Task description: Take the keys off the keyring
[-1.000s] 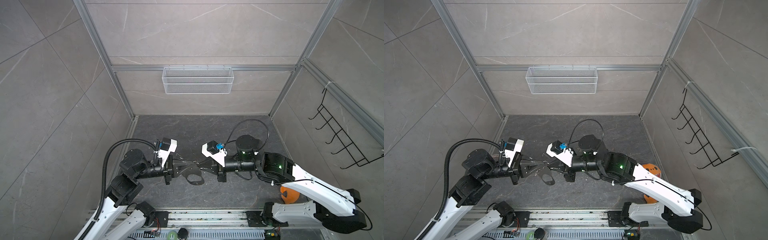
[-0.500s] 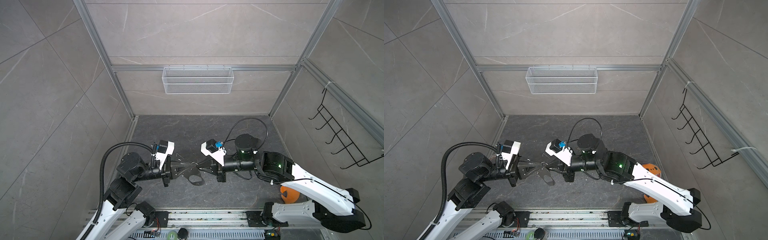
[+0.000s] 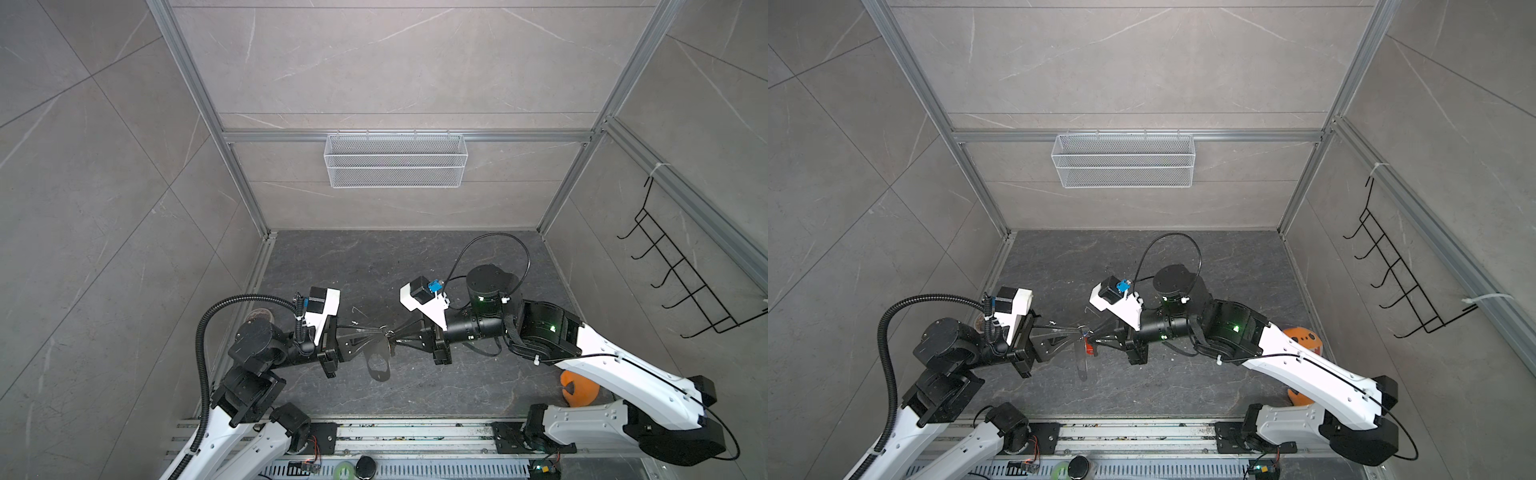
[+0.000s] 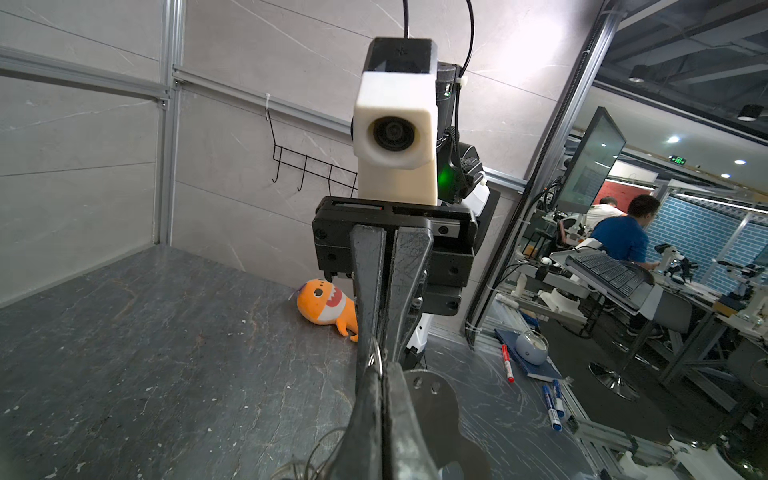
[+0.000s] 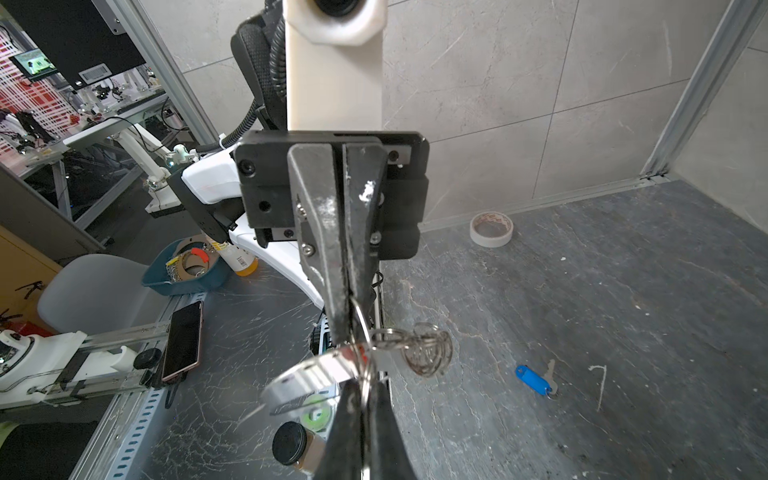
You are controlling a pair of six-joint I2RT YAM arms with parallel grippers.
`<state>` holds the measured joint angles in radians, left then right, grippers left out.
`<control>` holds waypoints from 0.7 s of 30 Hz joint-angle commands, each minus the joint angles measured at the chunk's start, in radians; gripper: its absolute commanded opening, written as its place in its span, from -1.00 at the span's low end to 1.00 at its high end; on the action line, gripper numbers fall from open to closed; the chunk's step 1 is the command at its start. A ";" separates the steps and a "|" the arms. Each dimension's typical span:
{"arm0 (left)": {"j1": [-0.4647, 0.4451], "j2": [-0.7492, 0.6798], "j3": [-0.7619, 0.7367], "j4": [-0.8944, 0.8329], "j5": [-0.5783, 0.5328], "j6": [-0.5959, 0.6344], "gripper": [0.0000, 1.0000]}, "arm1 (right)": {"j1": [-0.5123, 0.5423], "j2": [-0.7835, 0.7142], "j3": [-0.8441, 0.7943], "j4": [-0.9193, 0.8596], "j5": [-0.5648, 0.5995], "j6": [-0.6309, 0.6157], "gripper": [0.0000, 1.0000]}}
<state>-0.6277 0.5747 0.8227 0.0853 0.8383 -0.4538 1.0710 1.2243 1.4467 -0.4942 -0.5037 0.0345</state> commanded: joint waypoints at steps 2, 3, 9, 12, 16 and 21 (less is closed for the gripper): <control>-0.006 -0.018 0.007 0.236 0.034 -0.059 -1.00 | -0.011 0.014 -0.045 -0.005 0.025 0.020 -1.00; -0.006 -0.017 0.003 0.254 0.033 -0.069 -1.00 | -0.008 0.015 -0.053 -0.004 0.024 0.020 -1.00; -0.006 -0.004 0.010 0.282 0.055 -0.090 -1.00 | 0.014 0.019 -0.070 -0.033 0.113 -0.021 -1.00; -0.006 0.009 0.041 0.201 0.080 -0.059 -1.00 | 0.021 0.012 -0.046 -0.067 0.119 -0.045 -0.66; -0.005 0.009 0.061 0.099 0.090 -0.008 -1.00 | 0.021 -0.049 -0.035 -0.067 0.108 -0.065 -0.20; -0.006 -0.020 0.031 0.099 0.076 0.008 -1.00 | 0.021 -0.119 -0.011 -0.050 0.091 -0.076 -0.08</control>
<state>-0.6289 0.5697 0.8398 0.1532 0.8974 -0.4797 1.0901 1.1645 1.4078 -0.5495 -0.4149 -0.0227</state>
